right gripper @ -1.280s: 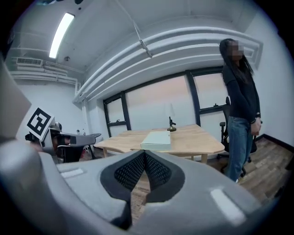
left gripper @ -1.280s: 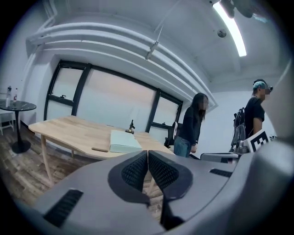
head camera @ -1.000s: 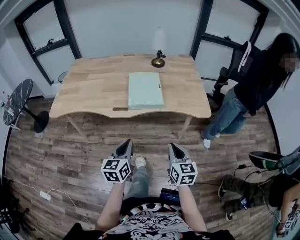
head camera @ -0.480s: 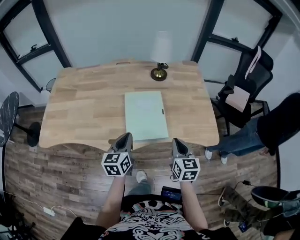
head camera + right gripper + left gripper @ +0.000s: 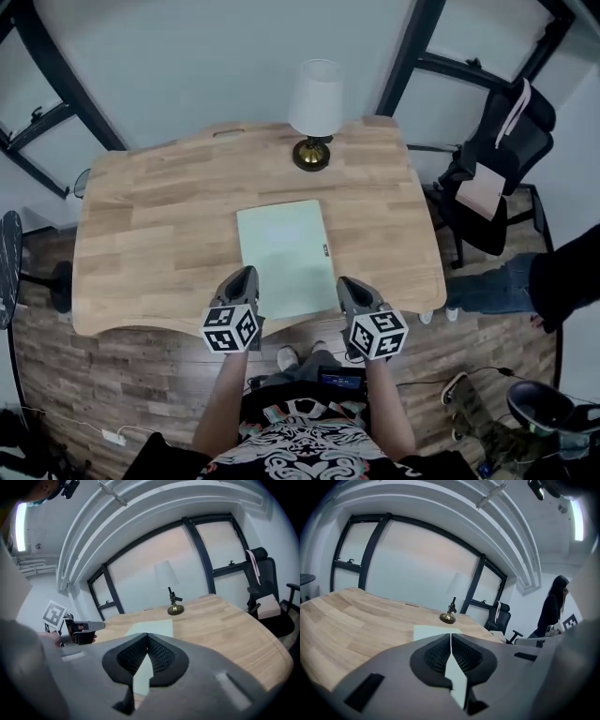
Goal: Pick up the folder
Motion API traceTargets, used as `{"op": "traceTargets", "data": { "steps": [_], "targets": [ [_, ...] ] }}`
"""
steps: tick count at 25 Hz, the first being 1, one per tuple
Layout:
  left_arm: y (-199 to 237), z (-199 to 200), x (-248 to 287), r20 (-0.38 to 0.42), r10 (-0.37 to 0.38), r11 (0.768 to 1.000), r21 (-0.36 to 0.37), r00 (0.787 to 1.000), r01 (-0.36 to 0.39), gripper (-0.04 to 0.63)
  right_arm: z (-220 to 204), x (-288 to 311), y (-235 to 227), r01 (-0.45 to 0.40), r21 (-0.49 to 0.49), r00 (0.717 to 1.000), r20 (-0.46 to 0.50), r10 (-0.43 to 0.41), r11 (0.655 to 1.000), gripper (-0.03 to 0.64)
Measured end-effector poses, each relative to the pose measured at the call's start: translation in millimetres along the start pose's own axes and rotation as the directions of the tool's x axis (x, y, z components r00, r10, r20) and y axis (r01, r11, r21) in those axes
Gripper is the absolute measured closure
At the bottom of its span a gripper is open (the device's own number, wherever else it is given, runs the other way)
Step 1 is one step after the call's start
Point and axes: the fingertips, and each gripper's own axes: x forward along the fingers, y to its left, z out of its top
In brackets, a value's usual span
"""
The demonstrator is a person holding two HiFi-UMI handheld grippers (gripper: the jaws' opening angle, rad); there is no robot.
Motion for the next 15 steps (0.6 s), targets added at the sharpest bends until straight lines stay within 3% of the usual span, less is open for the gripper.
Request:
{"op": "traceTargets", "data": {
  "steps": [3, 7, 11, 15],
  "targets": [
    [8, -4, 12, -0.027, 0.040, 0.999, 0.026, 0.999, -0.040, 0.583, -2, 15, -7, -0.011, -0.046, 0.999, -0.031, 0.010, 0.999, 0.612],
    [19, -6, 26, -0.053, 0.084, 0.996, 0.035, 0.995, -0.082, 0.583, -2, 32, -17, -0.017, -0.030, 0.999, -0.044, 0.015, 0.999, 0.612],
    [20, -2, 38, -0.062, 0.107, 0.993, 0.056, 0.992, -0.103, 0.584, -4, 44, -29, 0.027, -0.177, 0.991, -0.127, -0.050, 0.984, 0.612],
    [30, -19, 42, -0.105, 0.099, 0.995, 0.002, 0.990, -0.099, 0.583, -11, 53, -42, 0.045, -0.090, 0.990, -0.130, -0.056, 0.995, 0.605]
  ]
}}
